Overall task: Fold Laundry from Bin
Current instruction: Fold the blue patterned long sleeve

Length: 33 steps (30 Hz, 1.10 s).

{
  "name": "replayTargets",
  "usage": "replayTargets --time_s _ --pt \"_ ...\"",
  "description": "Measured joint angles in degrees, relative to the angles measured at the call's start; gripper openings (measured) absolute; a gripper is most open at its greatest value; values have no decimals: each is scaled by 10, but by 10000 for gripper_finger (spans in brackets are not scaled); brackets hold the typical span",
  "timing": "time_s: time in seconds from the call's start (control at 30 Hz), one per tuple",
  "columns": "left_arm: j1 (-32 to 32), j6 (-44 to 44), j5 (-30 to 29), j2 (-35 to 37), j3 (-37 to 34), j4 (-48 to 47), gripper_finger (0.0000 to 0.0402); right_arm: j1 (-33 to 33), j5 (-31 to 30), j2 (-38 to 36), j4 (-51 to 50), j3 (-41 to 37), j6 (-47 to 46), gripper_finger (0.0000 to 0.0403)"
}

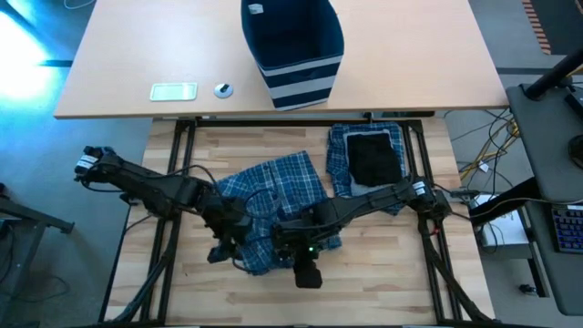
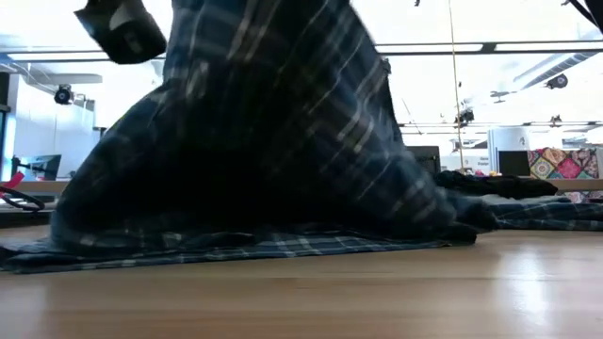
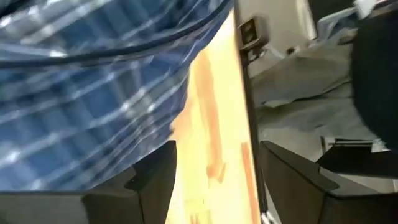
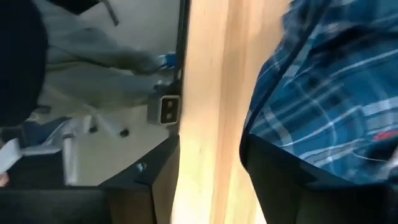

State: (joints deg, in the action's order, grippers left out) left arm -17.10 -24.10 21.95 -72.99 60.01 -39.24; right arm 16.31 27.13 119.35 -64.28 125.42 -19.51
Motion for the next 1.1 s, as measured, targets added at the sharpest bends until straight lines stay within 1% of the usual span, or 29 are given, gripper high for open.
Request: replayTargets --time_s 0.07,0.17,0.3,0.37,0.5,0.6,0.63,0.73,0.77,0.8,0.87,0.93,1.07,1.1 --pt "-8 -9 -16 1 -5 -13 216 0 -38 0 -3 8 0 178" --pt "-18 -25 -43 0 -21 -11 217 -1 -119 0 -2 14 0 180" --pt "-33 -55 -71 -13 -51 18 217 -1 -240 0 -16 12 -14 180" --pt "-42 -71 -77 -19 -68 40 217 0 -277 4 -34 7 -28 180" --pt "-68 -97 -79 -29 -91 45 217 15 -288 32 -43 -11 -50 175" --pt "-88 -114 -79 -26 -102 45 217 35 -270 65 -39 -27 -79 169" --pt "-95 -122 -79 -23 -105 44 217 42 -244 75 -42 -29 -89 167" --pt "-108 -142 -84 -19 -111 41 217 56 -127 93 -36 -29 -112 164" --pt "-111 -149 -97 -19 -114 43 217 61 -116 94 -37 -27 -117 164" --pt "-115 -158 -117 -19 -117 43 217 65 -119 94 -36 -23 -121 164" --pt "-118 -177 -160 -27 -122 60 217 67 -146 85 -38 -14 -124 164" --pt "-122 -195 -194 -38 -131 97 217 61 -192 71 -41 -2 -124 164" --pt "-129 -224 -223 -67 -152 173 217 41 -341 54 -23 27 -124 164" --pt "-129 -235 -237 -77 -155 175 217 35 -363 54 -7 33 -120 164"
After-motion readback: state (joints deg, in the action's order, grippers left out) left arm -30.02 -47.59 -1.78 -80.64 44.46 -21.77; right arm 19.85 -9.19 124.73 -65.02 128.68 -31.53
